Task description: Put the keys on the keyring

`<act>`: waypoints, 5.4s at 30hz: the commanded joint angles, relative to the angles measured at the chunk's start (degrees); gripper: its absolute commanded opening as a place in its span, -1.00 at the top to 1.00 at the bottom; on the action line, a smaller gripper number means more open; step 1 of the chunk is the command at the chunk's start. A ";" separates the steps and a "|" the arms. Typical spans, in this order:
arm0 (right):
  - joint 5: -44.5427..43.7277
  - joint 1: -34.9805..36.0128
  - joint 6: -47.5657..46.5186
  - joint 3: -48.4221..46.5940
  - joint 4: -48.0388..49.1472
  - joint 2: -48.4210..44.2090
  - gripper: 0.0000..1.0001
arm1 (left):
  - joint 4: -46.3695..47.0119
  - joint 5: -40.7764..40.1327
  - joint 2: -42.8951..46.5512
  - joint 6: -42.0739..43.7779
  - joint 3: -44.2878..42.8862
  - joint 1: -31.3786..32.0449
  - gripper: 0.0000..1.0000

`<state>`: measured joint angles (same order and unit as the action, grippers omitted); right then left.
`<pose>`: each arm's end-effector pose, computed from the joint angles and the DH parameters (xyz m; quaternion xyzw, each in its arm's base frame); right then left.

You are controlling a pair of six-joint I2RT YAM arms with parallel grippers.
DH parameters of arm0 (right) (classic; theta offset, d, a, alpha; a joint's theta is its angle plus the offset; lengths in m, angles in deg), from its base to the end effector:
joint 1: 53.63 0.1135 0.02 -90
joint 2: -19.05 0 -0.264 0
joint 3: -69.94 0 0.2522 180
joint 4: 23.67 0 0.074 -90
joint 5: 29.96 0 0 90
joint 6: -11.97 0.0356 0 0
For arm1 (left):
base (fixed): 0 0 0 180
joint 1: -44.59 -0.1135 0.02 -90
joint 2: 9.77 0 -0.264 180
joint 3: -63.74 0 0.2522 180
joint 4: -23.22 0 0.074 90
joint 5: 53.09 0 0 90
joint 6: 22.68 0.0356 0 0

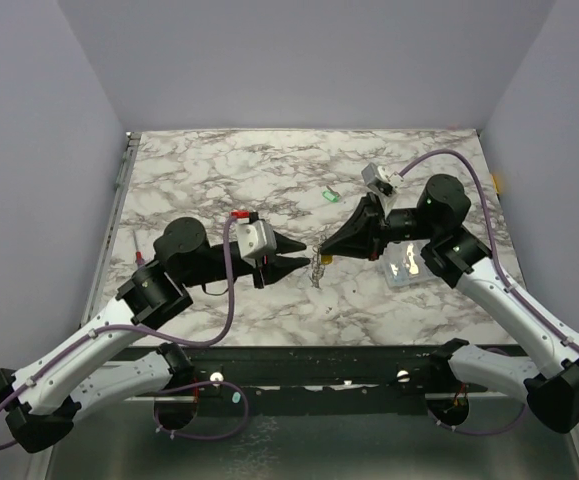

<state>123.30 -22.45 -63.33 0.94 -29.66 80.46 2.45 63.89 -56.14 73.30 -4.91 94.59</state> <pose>0.1834 0.1482 0.3811 -0.4572 0.5336 0.5746 0.4196 0.1013 -0.1459 0.4030 0.4660 0.5207 -0.4120 0.5848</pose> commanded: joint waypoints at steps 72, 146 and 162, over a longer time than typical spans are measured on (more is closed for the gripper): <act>-16.36 3.78 -4.03 9.17 12.35 -8.80 -0.26 | 18.78 -4.10 19.24 16.56 24.16 0.23 1.00; -56.63 -13.53 19.50 -38.56 -22.25 65.76 -0.02 | 18.32 -4.76 18.88 19.72 31.87 0.07 1.00; -52.09 -14.74 22.40 -36.99 -19.64 67.69 0.19 | 18.39 -5.10 18.49 19.60 31.96 0.02 1.00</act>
<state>69.42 -36.88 -41.56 -37.29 -50.08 146.73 18.39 57.86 -37.71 93.23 26.49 94.59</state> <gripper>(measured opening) 0.405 0.017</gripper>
